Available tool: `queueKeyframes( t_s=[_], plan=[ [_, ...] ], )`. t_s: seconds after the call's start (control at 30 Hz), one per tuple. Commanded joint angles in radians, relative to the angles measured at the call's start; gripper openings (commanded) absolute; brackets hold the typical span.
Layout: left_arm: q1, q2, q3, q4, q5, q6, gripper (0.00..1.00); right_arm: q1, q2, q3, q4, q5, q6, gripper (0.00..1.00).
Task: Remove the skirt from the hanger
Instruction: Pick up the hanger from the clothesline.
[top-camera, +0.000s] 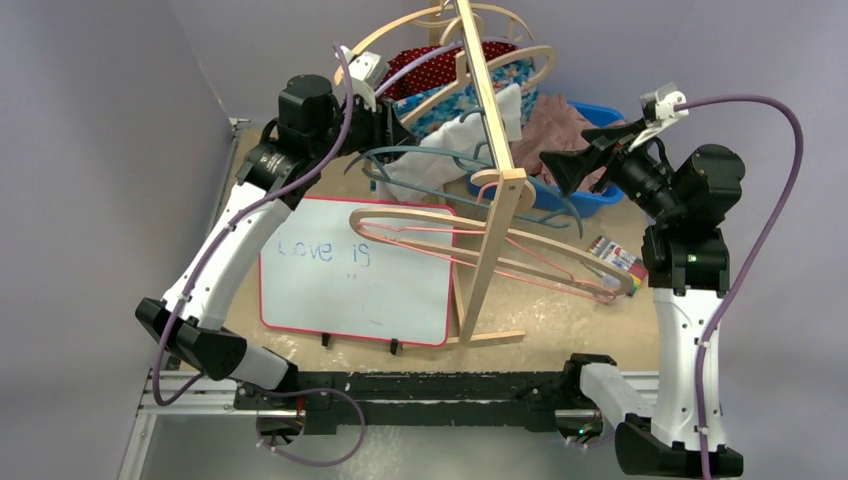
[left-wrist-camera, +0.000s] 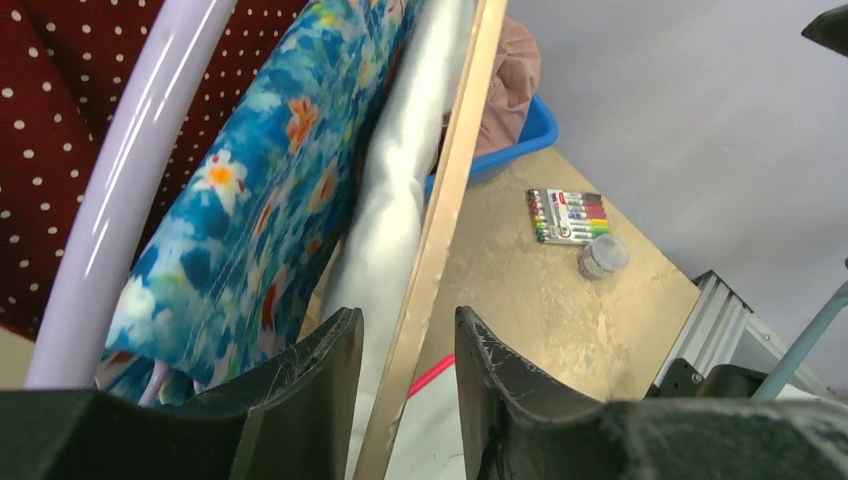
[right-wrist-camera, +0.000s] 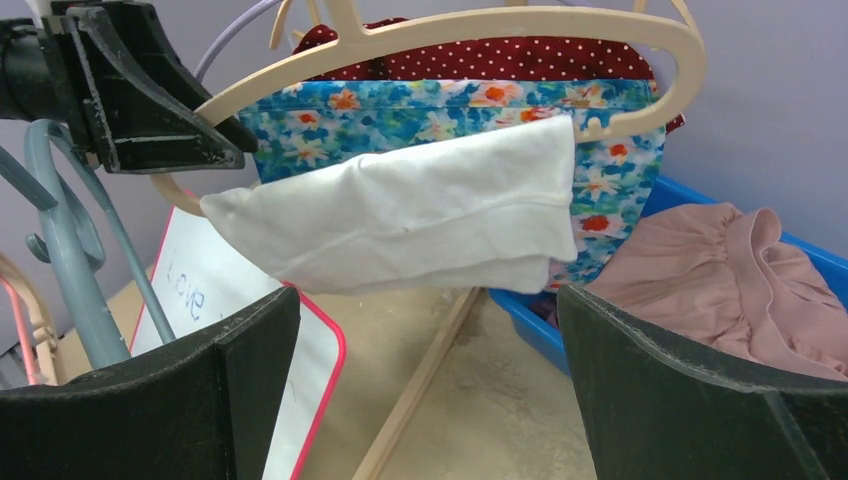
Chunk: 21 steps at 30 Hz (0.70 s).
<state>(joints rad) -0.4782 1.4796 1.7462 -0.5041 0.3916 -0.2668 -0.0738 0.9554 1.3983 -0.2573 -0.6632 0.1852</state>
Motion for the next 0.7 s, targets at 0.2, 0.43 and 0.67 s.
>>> queueKeyframes(
  t_s=[0.2,0.43,0.67],
  plan=[
    [0.005,-0.082,-0.053,0.064,-0.011,0.040,0.10,0.002,-0.013,0.000,0.025,0.011,0.005,0.99],
    [0.004,-0.081,-0.023,0.117,0.030,0.027,0.00,0.003,-0.023,-0.001,0.018,0.019,0.008,0.99],
    [0.004,-0.002,0.100,0.066,0.133,-0.057,0.00,0.002,-0.027,-0.005,0.017,0.024,0.006,0.99]
  ],
)
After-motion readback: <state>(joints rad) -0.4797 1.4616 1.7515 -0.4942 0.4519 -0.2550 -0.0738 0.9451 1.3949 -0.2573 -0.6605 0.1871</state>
